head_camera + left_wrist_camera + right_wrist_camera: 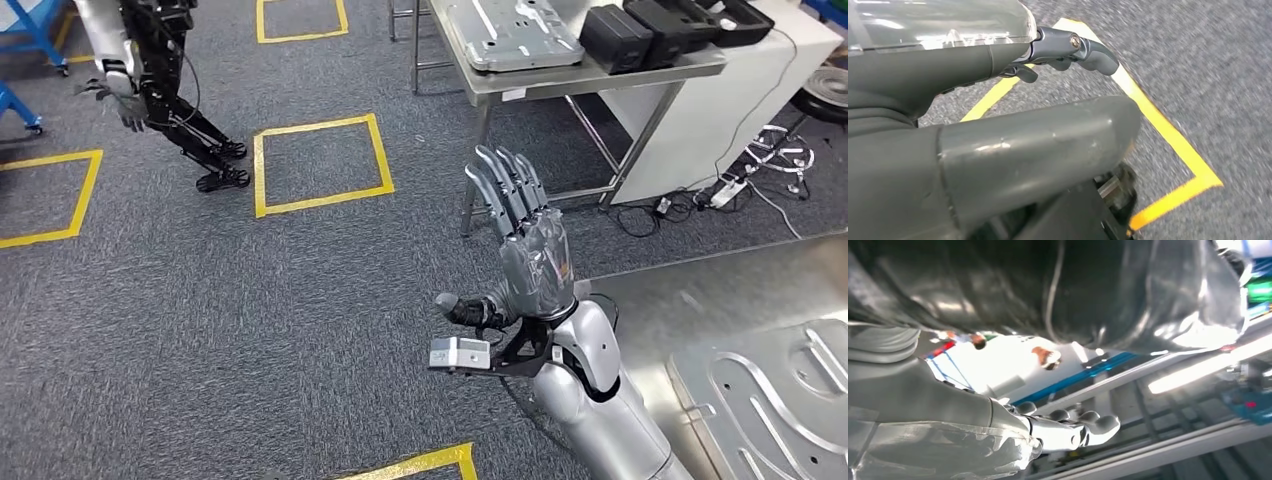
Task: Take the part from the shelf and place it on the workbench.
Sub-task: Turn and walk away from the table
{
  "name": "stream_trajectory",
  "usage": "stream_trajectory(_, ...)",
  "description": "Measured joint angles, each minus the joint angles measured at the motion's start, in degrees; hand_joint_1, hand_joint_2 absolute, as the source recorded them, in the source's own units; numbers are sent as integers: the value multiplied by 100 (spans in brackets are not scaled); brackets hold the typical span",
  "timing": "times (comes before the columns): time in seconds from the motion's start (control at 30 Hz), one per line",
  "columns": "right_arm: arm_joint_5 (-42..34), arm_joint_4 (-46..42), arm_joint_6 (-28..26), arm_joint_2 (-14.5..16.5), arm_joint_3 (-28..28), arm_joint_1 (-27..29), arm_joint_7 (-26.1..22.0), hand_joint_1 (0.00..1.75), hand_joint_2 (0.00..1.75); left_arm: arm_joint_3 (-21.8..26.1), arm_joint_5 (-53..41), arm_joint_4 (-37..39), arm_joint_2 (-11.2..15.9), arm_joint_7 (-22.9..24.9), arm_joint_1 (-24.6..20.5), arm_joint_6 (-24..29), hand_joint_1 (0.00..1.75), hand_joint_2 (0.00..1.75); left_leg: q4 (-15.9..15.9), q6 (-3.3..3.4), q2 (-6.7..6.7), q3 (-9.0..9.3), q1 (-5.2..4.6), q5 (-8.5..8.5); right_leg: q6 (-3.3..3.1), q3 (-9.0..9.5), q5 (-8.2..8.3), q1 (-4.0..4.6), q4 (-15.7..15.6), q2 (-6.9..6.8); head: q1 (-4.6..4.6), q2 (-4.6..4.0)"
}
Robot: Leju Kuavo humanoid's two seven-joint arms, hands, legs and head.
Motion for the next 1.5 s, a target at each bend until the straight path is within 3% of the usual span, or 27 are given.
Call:
stream_trajectory(0.03, 1, -5, -1, 1, 0, 1, 1, 0, 0, 9, 1, 0, 5, -2, 11, 0, 0, 0, -23, 37, -60, 9, 7, 11, 31, 16, -27, -11, 14, 23, 1, 0)
stream_trajectory(0.1, 1, -19, -5, 1, 0, 11, 1, 0, 0, 17, -1, -1, 10, -5, 16, 0, 0, 0, -70, 113, -166, 39, 31, 36, 72, -83, -227, -42, 283, 263, 3, 0)
stream_trajectory(0.17, 1, -30, -12, -2, 0, 60, 1, 0, 0, 19, -2, 0, 10, -7, -2, -1, 0, 0, -82, 159, -277, 43, 31, 41, 78, -421, -578, -51, 971, 546, 5, 0)
stream_trajectory(0.23, 1, -32, -22, -4, 0, 131, 0, 0, 0, 20, -3, 1, 10, -8, -11, -5, 0, 0, -80, 177, -414, 45, 19, 38, 70, -739, -732, -46, 1533, 623, 5, 0)
stream_trajectory(0.27, 1, -32, -28, -4, 0, 153, 0, 0, 0, 20, -5, 1, 10, -9, -7, -8, 0, 0, -78, 179, -490, 51, 13, 37, 58, -770, -636, -45, 1533, 636, 5, 0)
stream_trajectory(0.3, 3, -34, -33, -8, 0, 164, 0, 0, 0, 20, -8, 1, 10, -11, -4, -10, 0, 0, -76, 178, -566, 61, 9, 36, 37, -692, -439, -45, 1309, 664, 5, 0)
stream_trajectory(0.37, 10, -44, -40, -15, 0, 167, 0, 0, 0, 20, -13, 1, 5, -15, -4, -13, 0, 0, -67, 163, -710, 73, 0, 33, -26, -383, -16, -47, 569, 870, 5, 0)
stream_trajectory(0.4, 13, -51, -45, -19, 0, 167, 0, 0, 0, 20, -16, 1, 2, -16, -11, -14, 0, 0, -56, 143, -773, 63, -2, 34, -47, -262, 96, -50, 274, 994, 5, 0)
stream_trajectory(0.47, 18, -61, -54, -20, 0, 172, 0, 0, 0, 21, -20, 1, -7, -20, -18, -17, 0, 0, -53, 74, -884, 25, 10, 49, -65, -180, 114, -38, 54, 1115, 6, 0)
stream_trajectory(0.53, 29, -66, -57, -20, 0, 173, 2, 0, 0, 22, -25, 1, -3, -22, -4, -17, 0, 0, -58, -6, -940, -3, 27, 60, -96, -144, 132, -43, -2, 991, 7, 0)
stream_trajectory(0.6, 40, -75, -56, -19, 0, 173, 5, 0, 0, 22, -37, 0, 2, -21, 8, -18, 0, 0, 142, -64, -704, -93, 13, -71, -149, -88, 151, -69, -61, 844, -4, 0)
stream_trajectory(0.67, 48, -89, -58, -19, 0, 186, 10, 0, 0, 22, -46, 1, 3, -20, -8, -17, 0, 0, 746, -108, -388, -375, 17, -396, -185, -62, 140, -58, -74, 684, -15, 0)
stream_trajectory(0.73, 54, -93, -62, -21, 0, 209, 12, 0, 0, 22, -48, 1, 1, -20, -17, -18, 0, 0, 1357, -148, -284, -672, 40, -626, -198, -60, 114, -46, -57, 508, -16, 0)
stream_trajectory(0.77, 55, -93, -64, -21, 0, 220, 11, 0, 0, 22, -51, 1, -1, -21, -12, -19, 0, 0, 1423, -160, -260, -700, 48, -602, -196, -58, 98, -44, -46, 426, -16, 0)
stream_trajectory(0.8, 55, -93, -65, -21, 0, 228, 11, 0, 0, 22, -53, 1, -1, -21, -6, -19, 0, 0, 1264, -165, -232, -608, 55, -474, -188, -52, 79, -46, -34, 351, -16, 0)
stream_trajectory(0.87, 55, -96, -66, -21, 0, 230, 12, 0, 0, 22, -56, 1, 1, -22, -7, -18, 0, 0, 538, -135, -37, -209, 39, -160, -154, -23, 34, -39, -10, 222, -16, 0)
stream_trajectory(0.93, 55, -99, -67, -21, 0, 228, 11, 0, 0, 22, -56, 0, 1, -23, -20, -17, 0, 0, 48, -56, 139, 44, -8, -38, -101, 2, -2, -9, 3, 116, -14, 0)
stream_trajectory(0.97, 55, -100, -68, -22, 0, 228, 11, 0, 0, 22, -56, 0, 1, -23, -23, -17, 0, 0, 1, -14, 154, 56, -36, -62, -73, 12, -11, 9, -4, 67, -14, 0)
stream_trajectory(1.03, 55, -103, -69, -21, 0, 226, 12, 0, 0, 22, -56, 0, 1, -23, -10, -17, 0, 0, -31, 58, 23, 56, -31, -38, -11, 45, -31, 12, -26, -15, -14, 0)
stream_trajectory(1.07, 55, -108, -69, -20, 0, 224, 13, 0, 0, 22, -56, -1, 1, -24, -3, -17, 0, 0, -62, 92, -38, 72, -20, -24, 20, 52, -75, 4, 2, 41, -12, 0)
stream_trajectory(1.13, 55, -122, -72, -21, 0, 221, 13, 0, 0, 22, -57, -2, -1, -27, -6, -17, 0, 0, -119, 157, -149, 106, 9, 8, 57, -86, -311, -23, 345, 317, -8, 0)
stream_trajectory(1.2, 55, -128, -73, -22, 0, 238, 13, 0, 0, 22, -61, -2, -1, -28, -24, -17, 0, 0, -125, 191, -268, 107, 0, 15, 58, -446, -633, -26, 1058, 572, -7, 0)
stream_trajectory(1.27, 54, -128, -69, -22, 0, 262, 15, 0, 0, 22, -72, -2, -1, -27, -27, -17, 0, 0, -119, 203, -421, 110, -10, 14, 51, -717, -676, -21, 1488, 633, -7, 0)
stream_trajectory(1.33, 45, -128, -62, -26, 0, 268, 19, 0, 0, 22, -94, -2, 1, -24, -17, -18, 0, 0, -109, 202, -584, 121, -14, 12, 26, -626, -313, -21, 1138, 678, -7, 0)
stream_trajectory(1.4, 31, -128, -53, -28, 0, 265, 20, 0, 0, 22, -116, -1, 1, -23, -12, -19, 0, 0, -91, 183, -730, 113, -14, 7, -25, -350, 62, -30, 424, 901, -7, 0)
stream_trajectory(1.47, 12, -124, -37, -28, 0, 267, 20, 0, 0, 22, -124, 1, 2, -30, -7, -20, 0, 0, -79, 125, -859, 73, -4, 17, -55, -204, 160, -27, 47, 1066, -7, 0)
stream_trajectory(1.5, -1, -119, -24, -28, 0, 269, 19, 0, 0, 22, -125, 1, 3, -36, 5, -20, 0, 0, -84, 84, -922, 55, 3, 28, -65, -184, 143, -17, 9, 1046, -8, 0)
